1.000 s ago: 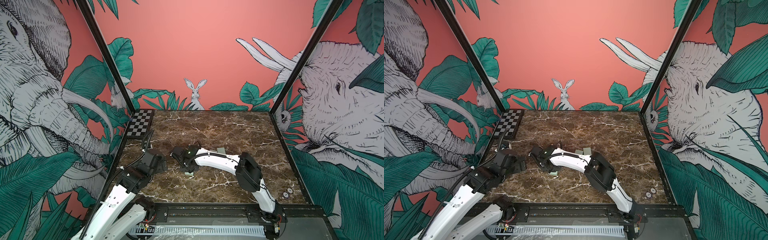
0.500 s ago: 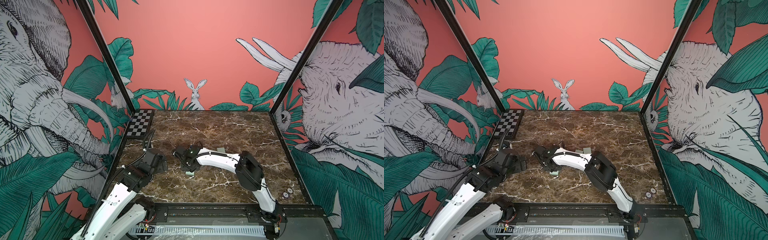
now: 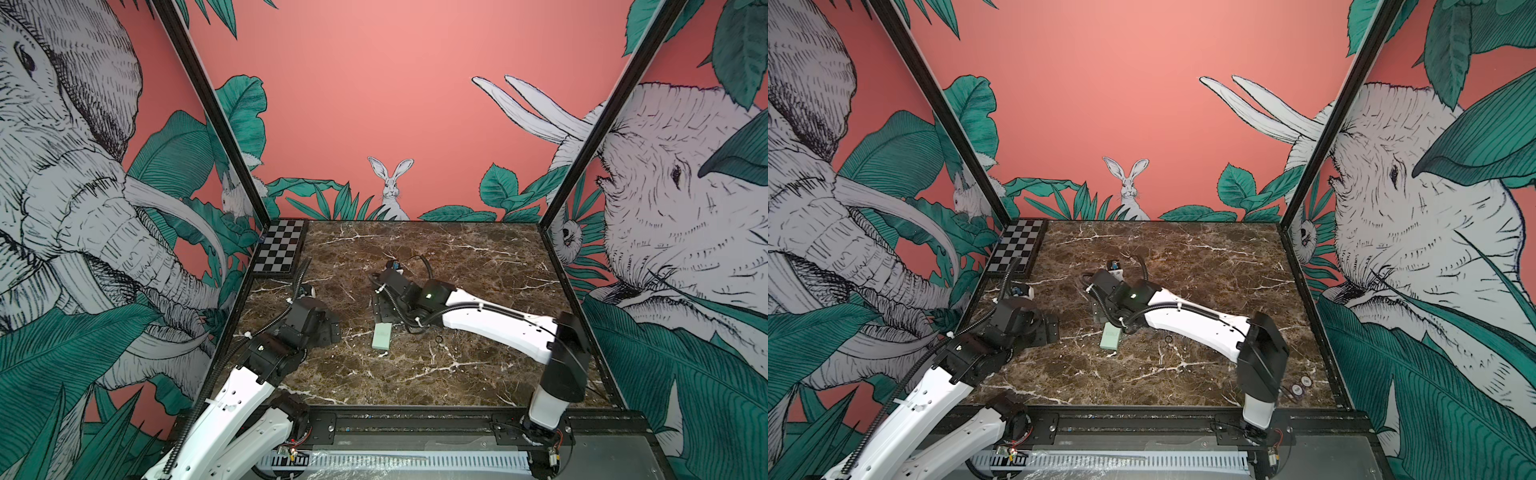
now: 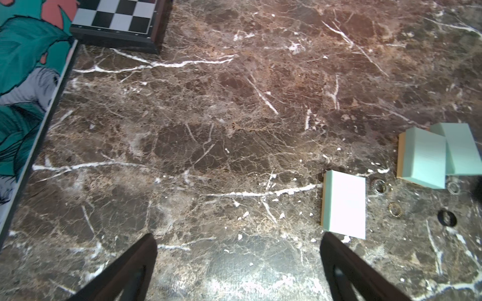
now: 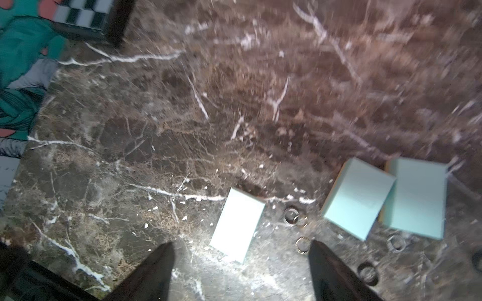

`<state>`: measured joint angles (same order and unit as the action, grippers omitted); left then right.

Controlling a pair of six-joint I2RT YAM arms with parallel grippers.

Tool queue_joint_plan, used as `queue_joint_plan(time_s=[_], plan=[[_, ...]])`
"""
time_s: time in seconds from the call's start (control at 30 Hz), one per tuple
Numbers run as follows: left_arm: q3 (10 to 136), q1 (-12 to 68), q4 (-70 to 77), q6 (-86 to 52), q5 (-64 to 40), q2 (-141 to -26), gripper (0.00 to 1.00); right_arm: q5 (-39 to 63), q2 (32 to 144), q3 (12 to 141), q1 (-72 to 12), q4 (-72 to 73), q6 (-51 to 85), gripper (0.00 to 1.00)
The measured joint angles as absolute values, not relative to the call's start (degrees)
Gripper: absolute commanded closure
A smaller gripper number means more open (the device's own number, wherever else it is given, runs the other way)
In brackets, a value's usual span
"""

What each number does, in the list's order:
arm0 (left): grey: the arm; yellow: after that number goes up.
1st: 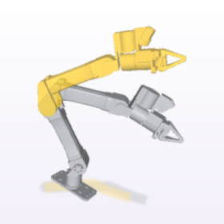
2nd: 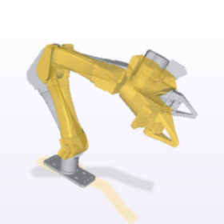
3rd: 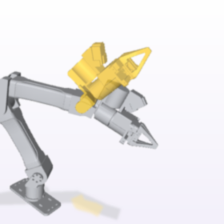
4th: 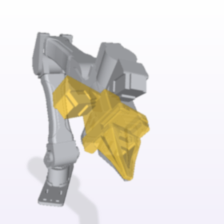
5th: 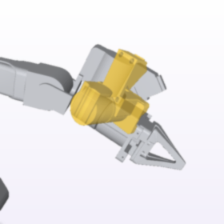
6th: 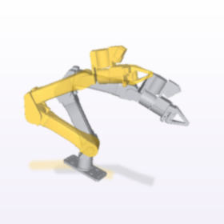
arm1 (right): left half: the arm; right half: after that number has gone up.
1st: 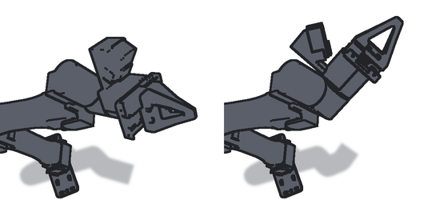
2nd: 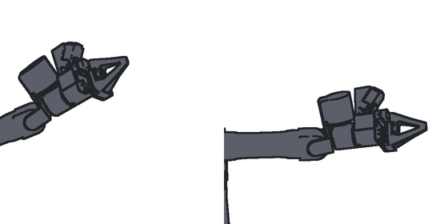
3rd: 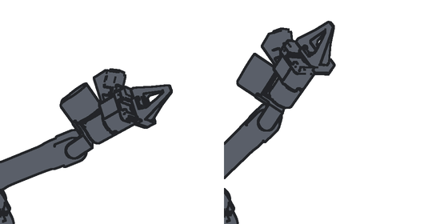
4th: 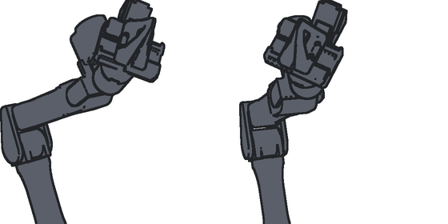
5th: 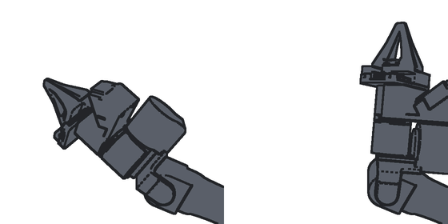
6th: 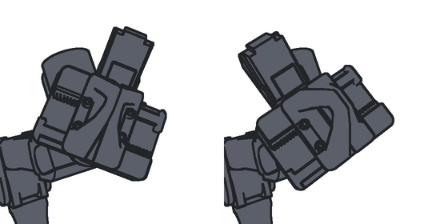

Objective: Take the rings out of the lift-off lid box
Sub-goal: Close the lid on the jewelry box, then reset both arms

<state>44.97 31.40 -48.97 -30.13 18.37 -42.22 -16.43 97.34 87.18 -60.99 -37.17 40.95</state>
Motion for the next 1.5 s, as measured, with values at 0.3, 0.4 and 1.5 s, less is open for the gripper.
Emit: queue_joint_plan(time_s=[0.3, 0.4, 1.5], plan=[[43.2, 31.4, -40.82, -27.4, 18.7, -45.36, 0.01, -31.44, 60.27, 49.39, -50.13, -14.96, 16.6, 0.01], [41.25, 31.4, -35.99, -24.34, 22.0, -44.31, 0.01, -34.65, 48.62, 35.24, -40.42, -3.05, 9.39, 0.01], [21.52, 3.44, 31.38, -0.62, 16.51, -76.86, 0.0, -0.3, 90.76, 14.35, 5.08, 60.31, 6.81, 0.01]])
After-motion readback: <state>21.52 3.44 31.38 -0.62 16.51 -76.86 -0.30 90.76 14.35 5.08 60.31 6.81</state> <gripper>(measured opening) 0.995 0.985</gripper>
